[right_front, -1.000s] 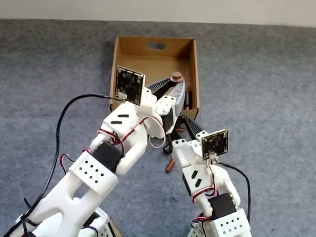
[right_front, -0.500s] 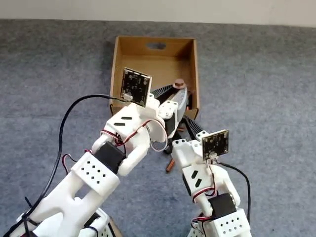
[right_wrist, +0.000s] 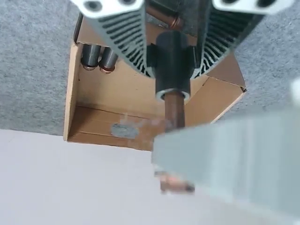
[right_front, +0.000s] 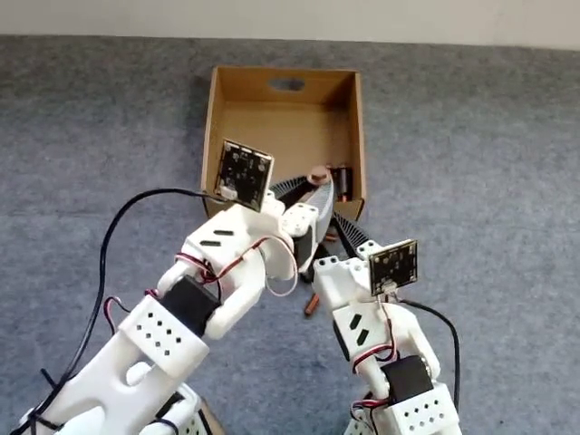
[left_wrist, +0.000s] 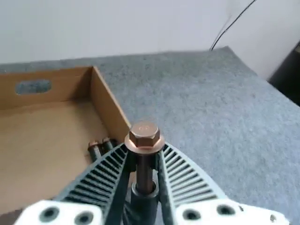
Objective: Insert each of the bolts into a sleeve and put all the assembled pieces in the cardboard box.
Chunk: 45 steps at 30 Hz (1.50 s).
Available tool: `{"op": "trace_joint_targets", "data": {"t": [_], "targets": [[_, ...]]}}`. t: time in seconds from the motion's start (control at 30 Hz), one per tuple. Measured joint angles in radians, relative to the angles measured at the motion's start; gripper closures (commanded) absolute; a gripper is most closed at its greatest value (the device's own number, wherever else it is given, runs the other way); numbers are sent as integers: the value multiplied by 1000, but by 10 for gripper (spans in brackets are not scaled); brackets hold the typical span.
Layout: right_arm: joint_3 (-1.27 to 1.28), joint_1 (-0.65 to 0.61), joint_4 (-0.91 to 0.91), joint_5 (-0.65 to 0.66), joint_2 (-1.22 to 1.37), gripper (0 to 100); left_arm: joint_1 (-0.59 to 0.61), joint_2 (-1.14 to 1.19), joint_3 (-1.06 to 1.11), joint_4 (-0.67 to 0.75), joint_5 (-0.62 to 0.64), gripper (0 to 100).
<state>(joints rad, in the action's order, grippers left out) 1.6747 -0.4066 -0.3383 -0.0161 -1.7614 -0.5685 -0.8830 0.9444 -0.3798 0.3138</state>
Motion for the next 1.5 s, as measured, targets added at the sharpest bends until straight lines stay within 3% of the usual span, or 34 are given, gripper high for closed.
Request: {"op": "trace_joint_targets", "data": {"t": [0.17, 1.0, 1.33, 1.5], "targets": [[2, 2, 0, 0, 0, 991, -3, 0, 21, 55, 0, 992], [2, 6, -2, 0, 3, 991, -6, 115, 18, 34, 8, 989], [2, -2, -2, -2, 3, 991, -6, 87, -57, -150, 8, 988], [2, -2, -2, -2, 3, 991, -5, 69, -57, -175, 8, 867]]}}
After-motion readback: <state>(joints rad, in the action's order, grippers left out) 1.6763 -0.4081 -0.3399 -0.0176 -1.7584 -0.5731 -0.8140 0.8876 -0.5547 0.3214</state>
